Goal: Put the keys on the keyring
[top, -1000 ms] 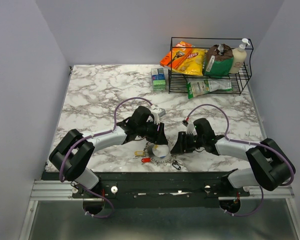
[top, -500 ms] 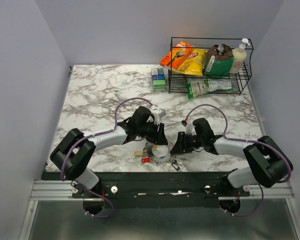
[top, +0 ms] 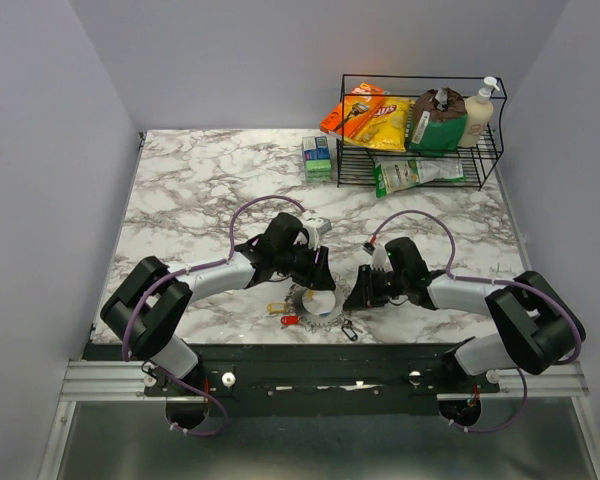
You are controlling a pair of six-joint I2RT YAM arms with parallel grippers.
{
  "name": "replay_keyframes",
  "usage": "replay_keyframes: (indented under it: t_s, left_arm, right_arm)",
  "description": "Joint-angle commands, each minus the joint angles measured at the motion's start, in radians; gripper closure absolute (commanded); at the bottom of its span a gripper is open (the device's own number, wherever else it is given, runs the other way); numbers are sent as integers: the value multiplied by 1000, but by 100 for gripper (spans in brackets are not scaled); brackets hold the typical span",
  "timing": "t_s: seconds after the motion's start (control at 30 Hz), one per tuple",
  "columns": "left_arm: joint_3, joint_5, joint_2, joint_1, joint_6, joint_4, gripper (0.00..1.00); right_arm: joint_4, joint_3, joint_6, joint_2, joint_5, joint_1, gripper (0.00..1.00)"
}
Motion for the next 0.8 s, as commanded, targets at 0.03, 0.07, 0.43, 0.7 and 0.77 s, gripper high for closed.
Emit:
replay_keyframes:
  t_s: [0.03, 0.07, 0.43, 0.7, 0.77]
  left_arm:
    - [4, -10, 2, -7, 16, 22, 48]
    - [7, -9, 3, -7, 16, 22, 47]
    - [6, -9, 5, -7, 15, 24, 48]
    - [7, -18, -6, -7, 16, 24, 48]
    - [13, -24, -16, -7, 20, 18, 48]
  right_arm:
    - [-48, -4, -13, -24, 49, -3, 71]
    - [-51, -4, -14, -25, 54, -3, 71]
    - [-42, 2, -22, -22, 8, -3, 98]
    - [-89, 28, -33, -82, 0, -3, 99]
    - [-105, 47, -40, -103, -9, -3, 99]
